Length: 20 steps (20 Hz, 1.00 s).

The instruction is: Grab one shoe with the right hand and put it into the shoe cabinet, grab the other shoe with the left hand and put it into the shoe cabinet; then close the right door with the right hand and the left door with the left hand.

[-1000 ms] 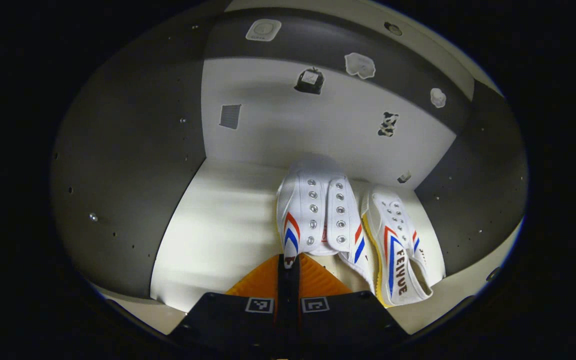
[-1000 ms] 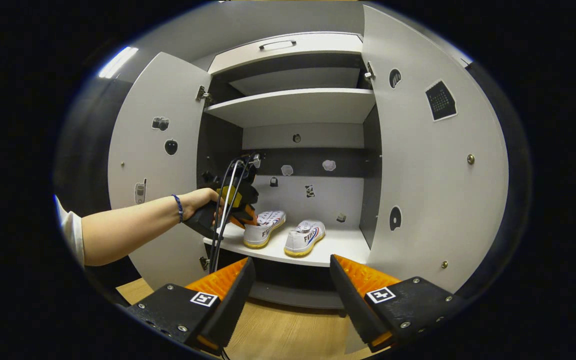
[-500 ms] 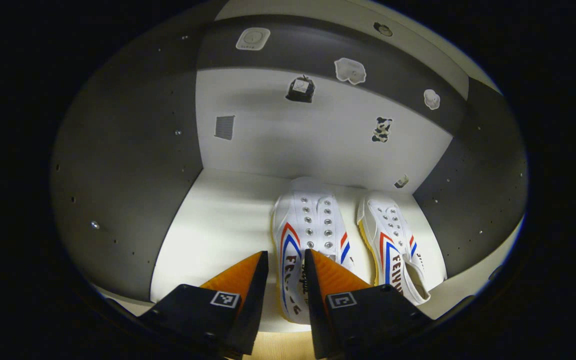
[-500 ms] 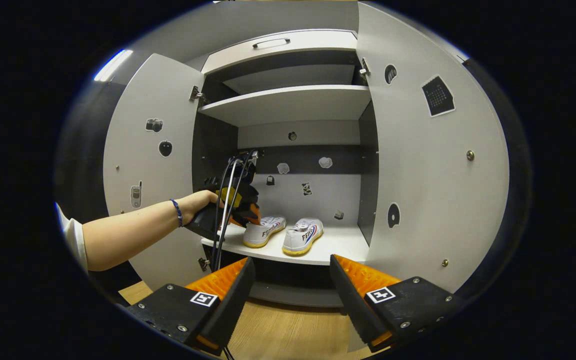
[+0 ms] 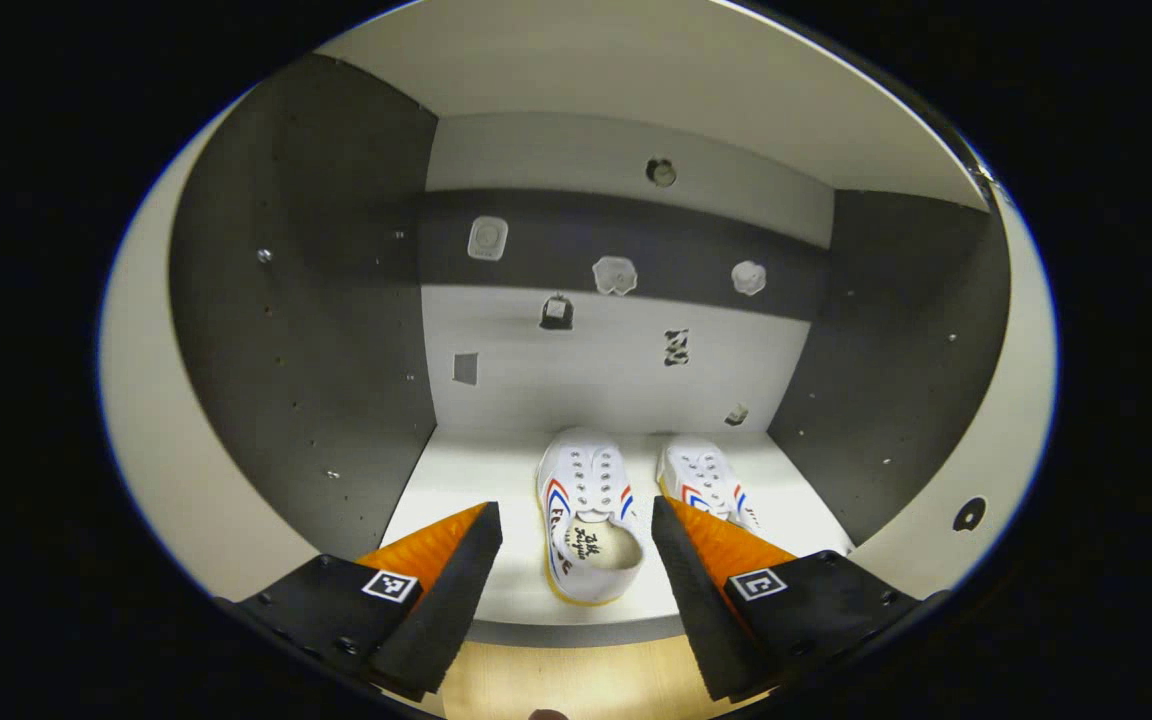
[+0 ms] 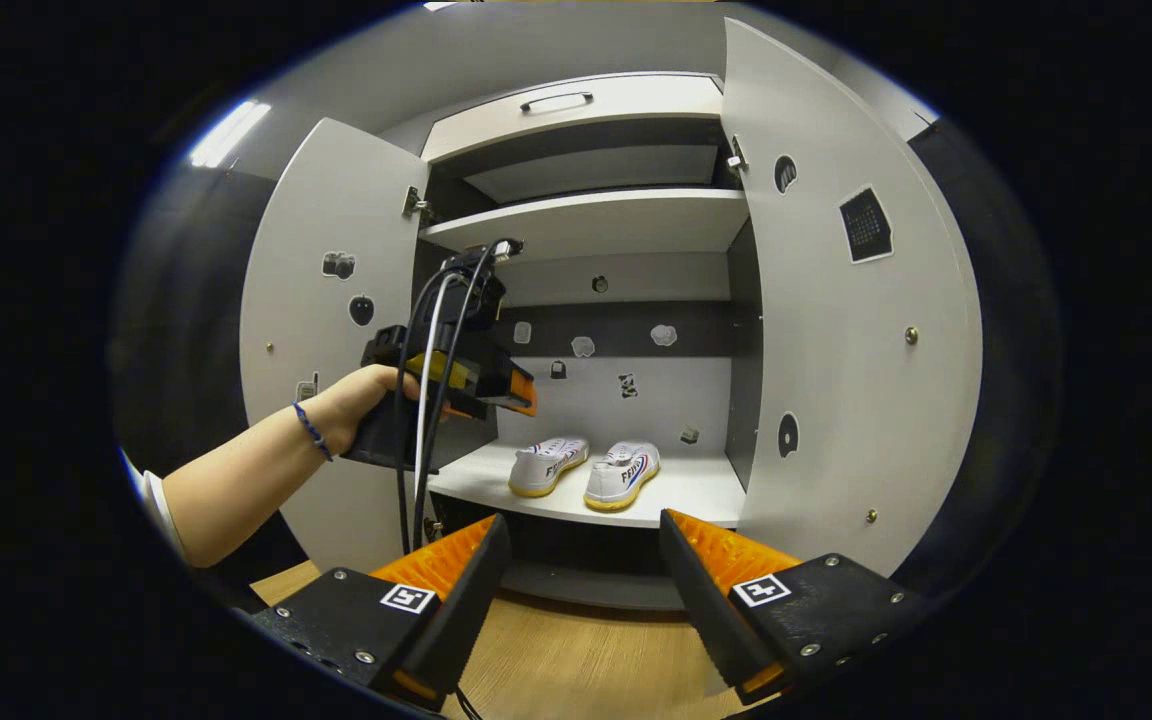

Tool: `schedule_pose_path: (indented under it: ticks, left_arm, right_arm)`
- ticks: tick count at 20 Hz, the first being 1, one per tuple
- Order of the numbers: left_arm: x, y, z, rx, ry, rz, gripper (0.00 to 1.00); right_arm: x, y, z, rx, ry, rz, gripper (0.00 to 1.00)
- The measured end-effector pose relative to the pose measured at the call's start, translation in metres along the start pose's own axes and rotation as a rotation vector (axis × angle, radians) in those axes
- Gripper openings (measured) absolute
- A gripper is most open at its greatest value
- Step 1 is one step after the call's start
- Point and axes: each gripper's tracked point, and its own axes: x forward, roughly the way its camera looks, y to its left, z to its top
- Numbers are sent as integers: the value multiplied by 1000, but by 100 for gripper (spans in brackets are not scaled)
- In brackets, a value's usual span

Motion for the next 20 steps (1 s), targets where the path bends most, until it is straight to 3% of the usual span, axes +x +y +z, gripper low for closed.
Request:
schedule_pose_path:
  ticks: [4, 8, 13, 20]
  left_arm:
    - [-94, -20, 31, 33, -153, -49, 97]
    - [-178, -17, 50, 41, -289, -19, 96]
    - [-265, 8, 44, 32, -391, 23, 94]
    - [-322, 58, 26, -17, -425, 85, 96]
  right_arm:
    - [-29, 0, 9, -28, -10, -7, 92]
    - [-63, -18, 27, -22, -44, -29, 92]
    - [-100, -91, 57, -25, -83, -194, 93]
    - [-131, -191, 80, -7, -141, -406, 93]
